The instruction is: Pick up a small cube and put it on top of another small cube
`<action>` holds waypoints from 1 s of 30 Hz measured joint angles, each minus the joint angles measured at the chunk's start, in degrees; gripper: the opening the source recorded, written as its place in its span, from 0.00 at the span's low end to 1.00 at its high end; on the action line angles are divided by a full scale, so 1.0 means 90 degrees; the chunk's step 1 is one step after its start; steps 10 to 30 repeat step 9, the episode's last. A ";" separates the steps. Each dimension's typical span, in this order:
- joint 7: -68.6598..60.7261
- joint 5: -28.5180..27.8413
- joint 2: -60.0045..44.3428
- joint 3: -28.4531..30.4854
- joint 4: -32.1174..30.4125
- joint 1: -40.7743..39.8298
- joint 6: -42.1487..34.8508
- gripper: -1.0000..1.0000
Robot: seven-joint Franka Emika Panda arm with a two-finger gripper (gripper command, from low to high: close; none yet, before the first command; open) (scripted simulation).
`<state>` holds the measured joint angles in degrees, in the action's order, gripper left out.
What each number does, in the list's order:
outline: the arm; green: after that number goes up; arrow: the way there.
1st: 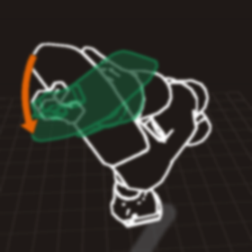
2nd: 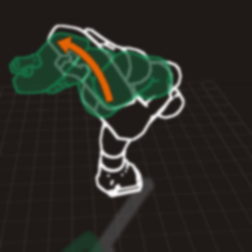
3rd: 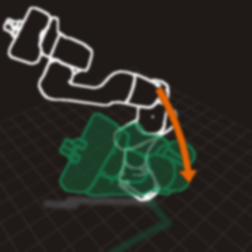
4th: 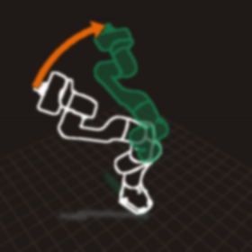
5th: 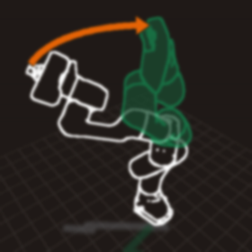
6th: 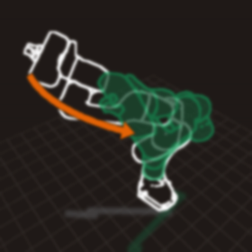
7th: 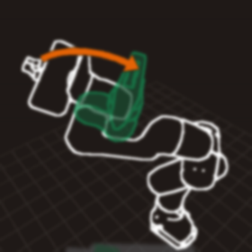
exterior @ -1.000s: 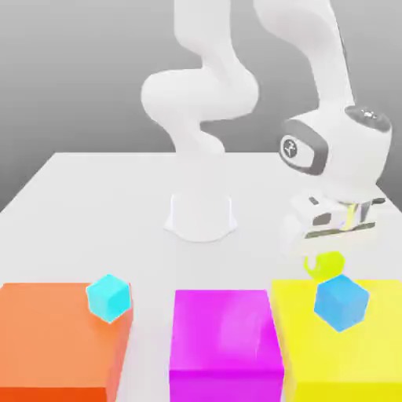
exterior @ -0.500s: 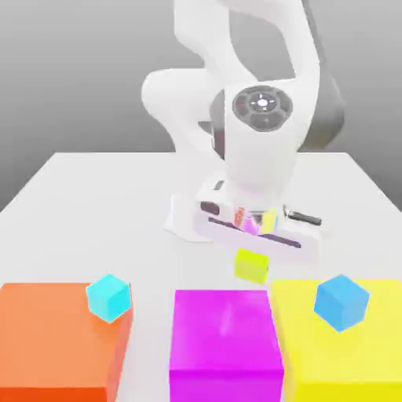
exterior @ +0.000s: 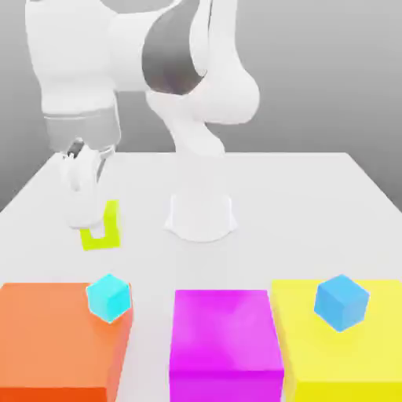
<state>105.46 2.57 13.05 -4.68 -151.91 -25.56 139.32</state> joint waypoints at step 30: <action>0.0092 -0.0179 -0.0809 -0.0036 -0.0247 -0.0046 0.1019 1.00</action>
